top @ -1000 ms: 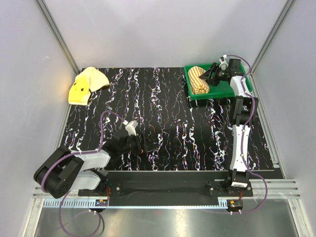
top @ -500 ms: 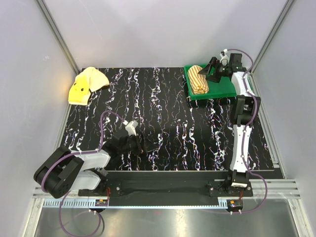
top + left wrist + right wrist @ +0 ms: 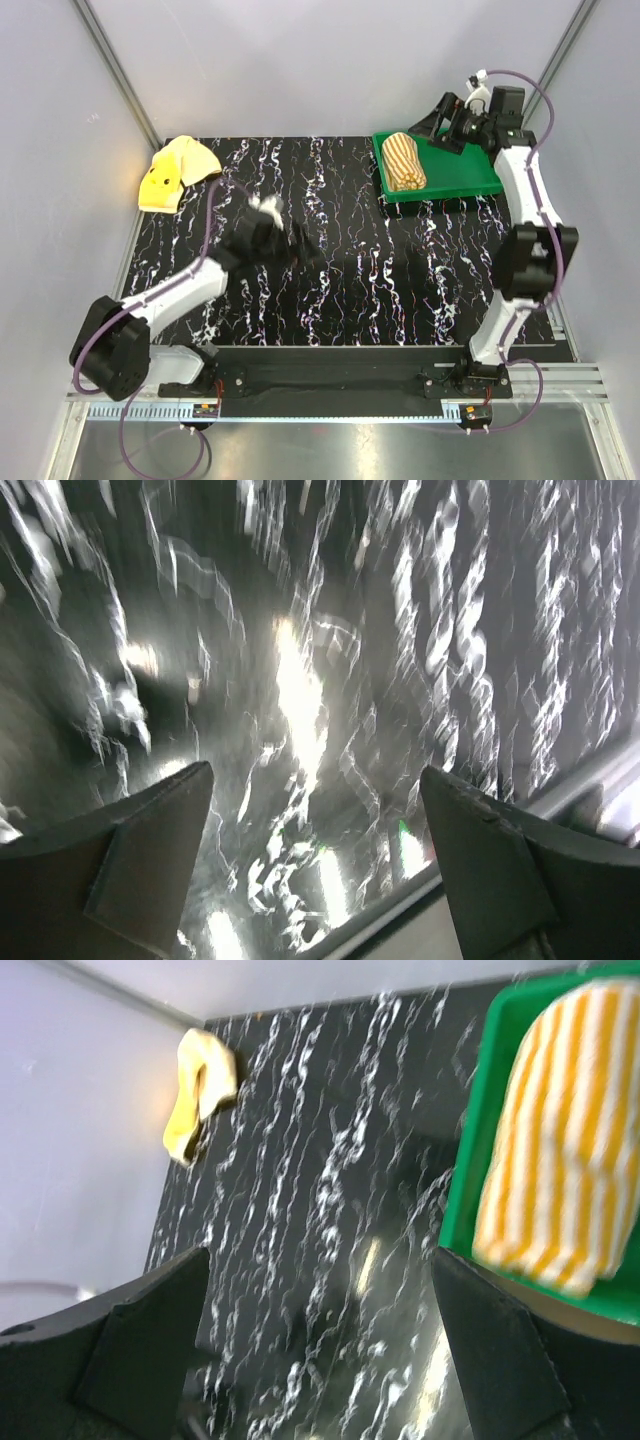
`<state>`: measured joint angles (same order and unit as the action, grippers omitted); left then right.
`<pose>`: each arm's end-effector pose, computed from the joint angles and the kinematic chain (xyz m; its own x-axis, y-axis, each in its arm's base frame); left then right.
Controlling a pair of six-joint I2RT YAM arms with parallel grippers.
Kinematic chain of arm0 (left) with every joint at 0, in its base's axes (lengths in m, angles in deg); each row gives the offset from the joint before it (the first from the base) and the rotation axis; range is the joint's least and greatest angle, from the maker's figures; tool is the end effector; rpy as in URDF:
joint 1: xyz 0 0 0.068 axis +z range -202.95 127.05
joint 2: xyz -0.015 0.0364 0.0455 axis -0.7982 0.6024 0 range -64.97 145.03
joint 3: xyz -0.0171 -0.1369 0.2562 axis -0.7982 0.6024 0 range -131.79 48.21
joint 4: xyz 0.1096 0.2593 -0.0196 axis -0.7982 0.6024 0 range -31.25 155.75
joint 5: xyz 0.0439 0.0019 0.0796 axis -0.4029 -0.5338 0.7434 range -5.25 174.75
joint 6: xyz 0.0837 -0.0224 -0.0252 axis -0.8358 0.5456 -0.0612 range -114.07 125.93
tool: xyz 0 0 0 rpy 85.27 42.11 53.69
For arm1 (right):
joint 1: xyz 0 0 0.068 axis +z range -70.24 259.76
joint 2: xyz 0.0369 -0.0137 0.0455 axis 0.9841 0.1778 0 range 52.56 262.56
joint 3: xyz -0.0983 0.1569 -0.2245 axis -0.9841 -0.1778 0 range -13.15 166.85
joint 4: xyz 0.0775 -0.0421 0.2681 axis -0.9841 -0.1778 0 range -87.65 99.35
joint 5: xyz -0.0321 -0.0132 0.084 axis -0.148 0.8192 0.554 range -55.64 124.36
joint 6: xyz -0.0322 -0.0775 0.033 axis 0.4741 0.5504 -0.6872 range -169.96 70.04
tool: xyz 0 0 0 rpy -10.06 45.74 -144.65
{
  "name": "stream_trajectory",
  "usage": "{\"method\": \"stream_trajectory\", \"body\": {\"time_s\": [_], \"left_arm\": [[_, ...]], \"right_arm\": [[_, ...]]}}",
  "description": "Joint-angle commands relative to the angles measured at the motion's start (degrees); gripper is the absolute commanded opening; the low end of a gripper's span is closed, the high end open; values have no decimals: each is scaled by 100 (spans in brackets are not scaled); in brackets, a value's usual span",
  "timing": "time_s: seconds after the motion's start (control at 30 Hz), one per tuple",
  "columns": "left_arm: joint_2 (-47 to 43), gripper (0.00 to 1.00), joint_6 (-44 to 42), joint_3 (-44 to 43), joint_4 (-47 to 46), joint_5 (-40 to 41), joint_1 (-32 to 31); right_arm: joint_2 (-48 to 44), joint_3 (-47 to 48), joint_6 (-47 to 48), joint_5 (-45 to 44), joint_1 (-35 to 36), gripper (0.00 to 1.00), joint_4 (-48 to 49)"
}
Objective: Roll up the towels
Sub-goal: Move the towel to the center of the board
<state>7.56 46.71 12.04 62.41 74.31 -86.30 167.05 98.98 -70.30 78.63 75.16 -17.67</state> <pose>0.2452 -0.1790 0.1745 -0.8357 -0.2190 -0.5037 0.1462 0.7953 -0.5883 0.5241 0.0142 0.3552 -0.6494 0.3019 -0.6980 -0.3447 0.7013 0.6240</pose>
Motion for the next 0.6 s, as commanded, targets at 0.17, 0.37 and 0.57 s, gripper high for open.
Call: {"method": "stream_trajectory", "body": {"time_s": [0.17, 0.37, 0.57], "left_arm": [[1007, 91, -500, -2824, 1777, 1079, 1820], [2229, 90, -570, -4354, 2683, 1754, 3157], [3204, 91, -684, -5074, 3254, 2406, 4010]], "right_arm": [[-2405, -3292, -1778, -199, 1100, 100, 2226], [-2870, -3734, -1606, -656, 1646, 100, 1264], [-3450, -4778, -1560, -701, 1673, 100, 1164]]}}
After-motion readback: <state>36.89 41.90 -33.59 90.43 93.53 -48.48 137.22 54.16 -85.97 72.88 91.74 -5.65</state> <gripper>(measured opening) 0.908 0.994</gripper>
